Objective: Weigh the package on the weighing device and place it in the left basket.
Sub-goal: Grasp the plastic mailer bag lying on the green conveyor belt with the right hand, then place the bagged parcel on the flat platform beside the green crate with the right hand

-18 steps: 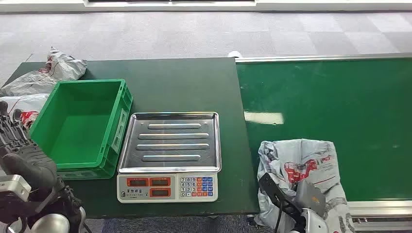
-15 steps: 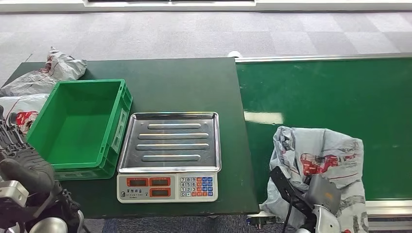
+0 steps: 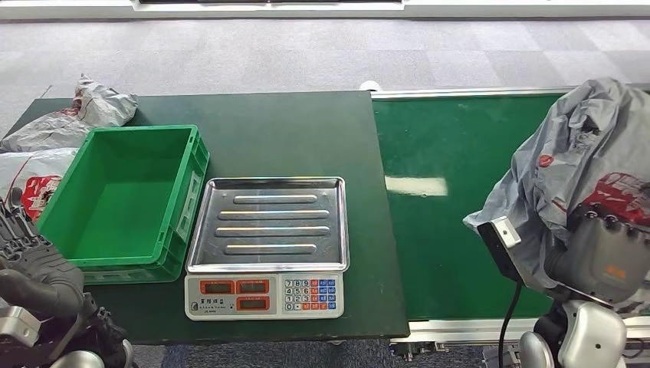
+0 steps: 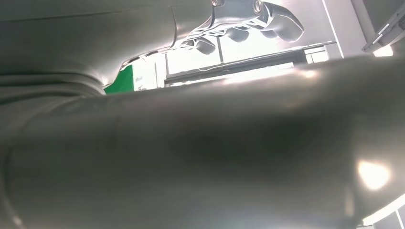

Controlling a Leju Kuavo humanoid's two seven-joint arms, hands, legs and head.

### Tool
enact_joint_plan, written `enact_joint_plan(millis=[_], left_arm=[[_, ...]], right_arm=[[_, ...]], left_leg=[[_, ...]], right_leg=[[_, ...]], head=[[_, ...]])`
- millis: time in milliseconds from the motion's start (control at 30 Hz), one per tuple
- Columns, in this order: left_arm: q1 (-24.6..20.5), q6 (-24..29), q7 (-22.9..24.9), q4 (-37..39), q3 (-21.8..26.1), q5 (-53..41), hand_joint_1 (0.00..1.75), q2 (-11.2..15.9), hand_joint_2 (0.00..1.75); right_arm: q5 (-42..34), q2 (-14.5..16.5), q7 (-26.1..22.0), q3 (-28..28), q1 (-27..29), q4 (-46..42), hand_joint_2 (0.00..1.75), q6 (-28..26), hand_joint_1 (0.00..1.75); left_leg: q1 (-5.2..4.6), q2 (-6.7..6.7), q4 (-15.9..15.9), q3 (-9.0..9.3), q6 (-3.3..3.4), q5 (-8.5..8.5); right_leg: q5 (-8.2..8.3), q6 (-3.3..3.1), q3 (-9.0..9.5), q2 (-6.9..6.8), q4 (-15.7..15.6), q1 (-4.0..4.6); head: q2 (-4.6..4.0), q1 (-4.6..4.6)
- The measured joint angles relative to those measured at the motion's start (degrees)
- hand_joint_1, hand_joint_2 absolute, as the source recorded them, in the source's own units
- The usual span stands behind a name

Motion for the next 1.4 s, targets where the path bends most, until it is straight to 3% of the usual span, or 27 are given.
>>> enact_joint_plan(millis=[367, 500, 667, 800, 967, 1133, 1400], left_arm=[[-0.03, 0.24, -0.19, 0.14, 0.0, 0.34, 0.0, 0.05, 0.0], [-0.47, 0.9, -0.71, 0.49, -0.04, 1.34, 0.0, 0.24, 0.0], [-1.08, 1.16, -1.76, 1.4, -0.4, 2.81, 0.0, 0.86, 0.0], [-2.02, 2.07, -2.32, 2.44, -1.16, 3.98, 0.0, 1.59, 0.0], [-2.39, 3.13, -2.87, 3.47, -1.71, 5.27, 0.0, 2.63, 0.0], [-2.36, 3.29, -2.98, 3.91, -1.73, 5.33, 0.0, 3.23, 0.0], [-2.34, 3.32, -3.04, 4.43, -1.75, 5.5, 0.0, 3.57, 0.0]], right_arm=[[1.94, -2.05, -0.88, 0.59, -1.54, -0.57, 1.75, -1.09, 1.75], [4.63, -4.45, -2.94, 5.71, -10.36, 2.09, 1.75, -0.27, 1.75], [4.76, -6.77, -4.14, 18.4, -23.49, 9.75, 1.75, -1.01, 1.75], [3.65, -6.08, -5.23, 28.06, -35.55, 20.41, 1.75, -0.73, 1.75], [-1.55, -3.59, -6.23, 33.22, -47.64, 32.82, 1.75, -0.63, 1.75], [-2.86, -2.13, -6.39, 34.73, -52.29, 38.34, 1.75, -0.57, 1.75], [-8.58, -0.13, -9.02, 35.28, -53.68, 42.31, 1.75, 2.34, 1.75]], left_leg=[[-0.01, 0.04, -0.02, -0.45, 0.03, -0.03], [-0.01, 0.35, -0.03, -0.49, 0.06, -0.01], [0.02, 0.34, -0.01, -0.24, 0.05, 0.28], [0.05, 0.28, -0.01, -0.27, 0.0, 0.41], [0.06, 0.09, 0.0, -0.35, 0.01, 0.52], [0.05, 0.02, 0.01, -0.43, 0.01, 0.52], [0.05, 0.01, 0.01, -0.48, 0.01, 0.52]], right_leg=[[0.0, 0.0, -0.02, 0.06, 0.01, -0.01], [0.14, 0.08, -0.12, 0.47, 0.01, -0.01], [0.39, 0.06, -0.28, 0.49, 0.04, 0.01], [0.49, 0.05, -0.37, 0.47, 0.06, 0.03], [0.55, 0.04, -0.4, 0.34, 0.06, 0.04], [0.55, 0.05, -0.44, 0.25, 0.05, 0.02], [0.55, 0.06, -0.5, 0.15, 0.05, 0.03]], head=[[0.0, 0.0], [0.0, 0.0], [0.0, 0.0], [0.0, -0.01], [0.0, 0.0], [0.0, 0.0], [0.0, -0.01]])
